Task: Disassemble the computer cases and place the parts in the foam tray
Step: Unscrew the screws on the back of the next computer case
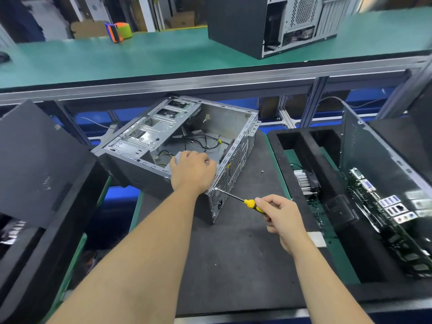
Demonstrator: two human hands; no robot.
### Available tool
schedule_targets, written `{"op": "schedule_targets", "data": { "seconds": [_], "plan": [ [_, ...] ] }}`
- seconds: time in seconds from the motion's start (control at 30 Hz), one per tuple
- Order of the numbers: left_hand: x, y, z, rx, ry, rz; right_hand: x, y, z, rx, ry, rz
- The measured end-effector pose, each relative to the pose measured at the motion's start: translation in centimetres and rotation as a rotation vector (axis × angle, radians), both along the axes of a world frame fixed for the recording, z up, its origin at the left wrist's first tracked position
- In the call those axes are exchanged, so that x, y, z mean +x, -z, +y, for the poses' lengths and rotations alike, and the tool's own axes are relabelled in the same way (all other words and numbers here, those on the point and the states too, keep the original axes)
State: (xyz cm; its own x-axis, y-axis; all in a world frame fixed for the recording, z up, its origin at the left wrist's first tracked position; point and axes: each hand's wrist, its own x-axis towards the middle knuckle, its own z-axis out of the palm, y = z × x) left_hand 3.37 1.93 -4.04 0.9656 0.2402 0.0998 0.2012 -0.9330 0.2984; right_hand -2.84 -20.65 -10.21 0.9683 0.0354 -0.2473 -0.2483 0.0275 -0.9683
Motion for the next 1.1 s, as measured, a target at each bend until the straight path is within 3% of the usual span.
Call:
{"op": "schedule_targets", "data": {
  "seconds": [0.9,1.1],
  "plan": [
    [0.0,0.1,0.0,-0.009,-0.004,-0.018,-0.1,0.8,-0.2,-0.008,-0.037,-0.031],
    [-0.2,-0.2,-0.2,-0.021,-0.010,-0.013,0.9,0.3,-0.8,-0.148,-0.080,-0.111]
  ]
}}
